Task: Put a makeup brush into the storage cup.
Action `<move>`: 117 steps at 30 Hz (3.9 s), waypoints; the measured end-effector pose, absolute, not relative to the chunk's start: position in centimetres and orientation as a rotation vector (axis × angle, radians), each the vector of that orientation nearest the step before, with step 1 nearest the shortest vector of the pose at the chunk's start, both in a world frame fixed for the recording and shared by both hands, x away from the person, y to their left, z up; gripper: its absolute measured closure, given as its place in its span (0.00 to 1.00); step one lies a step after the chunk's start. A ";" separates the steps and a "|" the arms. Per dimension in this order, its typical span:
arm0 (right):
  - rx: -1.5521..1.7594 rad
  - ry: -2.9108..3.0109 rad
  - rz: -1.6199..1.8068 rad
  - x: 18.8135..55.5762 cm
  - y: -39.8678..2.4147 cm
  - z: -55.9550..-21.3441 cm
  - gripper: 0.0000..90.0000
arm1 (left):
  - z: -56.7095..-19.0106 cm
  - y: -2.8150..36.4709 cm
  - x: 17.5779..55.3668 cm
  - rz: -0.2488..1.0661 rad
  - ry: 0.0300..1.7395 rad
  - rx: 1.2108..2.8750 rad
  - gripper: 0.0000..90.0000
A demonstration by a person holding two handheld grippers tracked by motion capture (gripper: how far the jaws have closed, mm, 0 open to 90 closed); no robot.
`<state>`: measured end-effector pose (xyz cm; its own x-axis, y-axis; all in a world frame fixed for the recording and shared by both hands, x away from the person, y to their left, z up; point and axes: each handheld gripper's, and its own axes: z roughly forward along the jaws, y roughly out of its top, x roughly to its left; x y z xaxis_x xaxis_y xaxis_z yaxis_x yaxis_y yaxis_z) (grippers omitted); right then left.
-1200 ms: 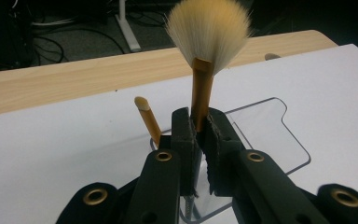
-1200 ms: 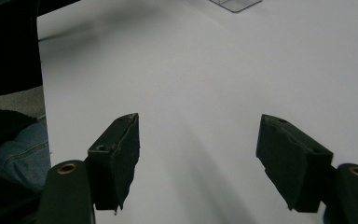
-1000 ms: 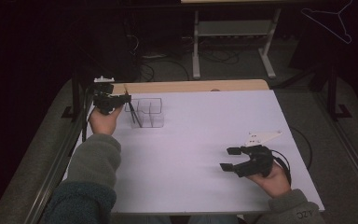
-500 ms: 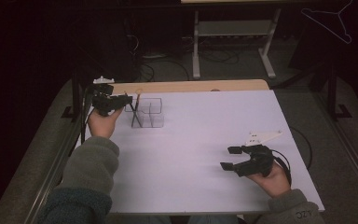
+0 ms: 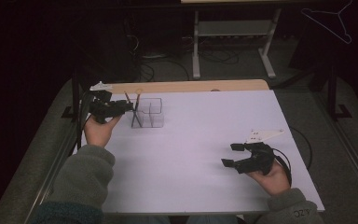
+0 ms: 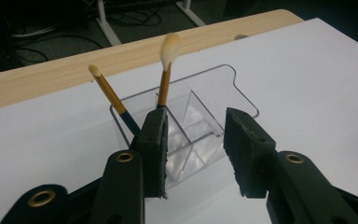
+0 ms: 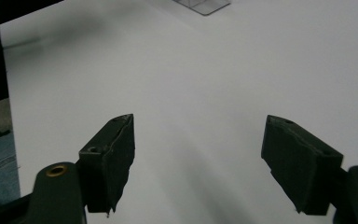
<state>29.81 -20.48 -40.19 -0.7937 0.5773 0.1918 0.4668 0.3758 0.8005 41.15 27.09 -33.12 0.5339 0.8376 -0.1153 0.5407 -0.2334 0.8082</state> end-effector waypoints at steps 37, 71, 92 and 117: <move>1.053 2.383 1.320 29.6 -21.5 -39.7 0.25 | -34.2 25.9 33.8 0.416 0.968 1.991 0.39; 1.067 2.369 1.288 29.2 -21.9 -40.1 0.22 | -37.6 25.6 27.8 0.385 0.934 2.049 0.29; 1.075 2.369 1.274 28.7 -22.2 -40.5 0.17 | -38.6 25.3 26.4 0.385 0.908 2.082 0.25; 1.075 2.386 1.275 28.4 -22.1 -40.9 0.18 | -38.7 26.2 25.8 0.387 0.915 2.032 0.24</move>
<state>28.41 -22.11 -40.91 -0.7042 0.6976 0.1319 0.4973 0.3521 0.7929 25.77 26.22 -38.67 0.6842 0.7268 -0.0598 0.4633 -0.3698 0.8054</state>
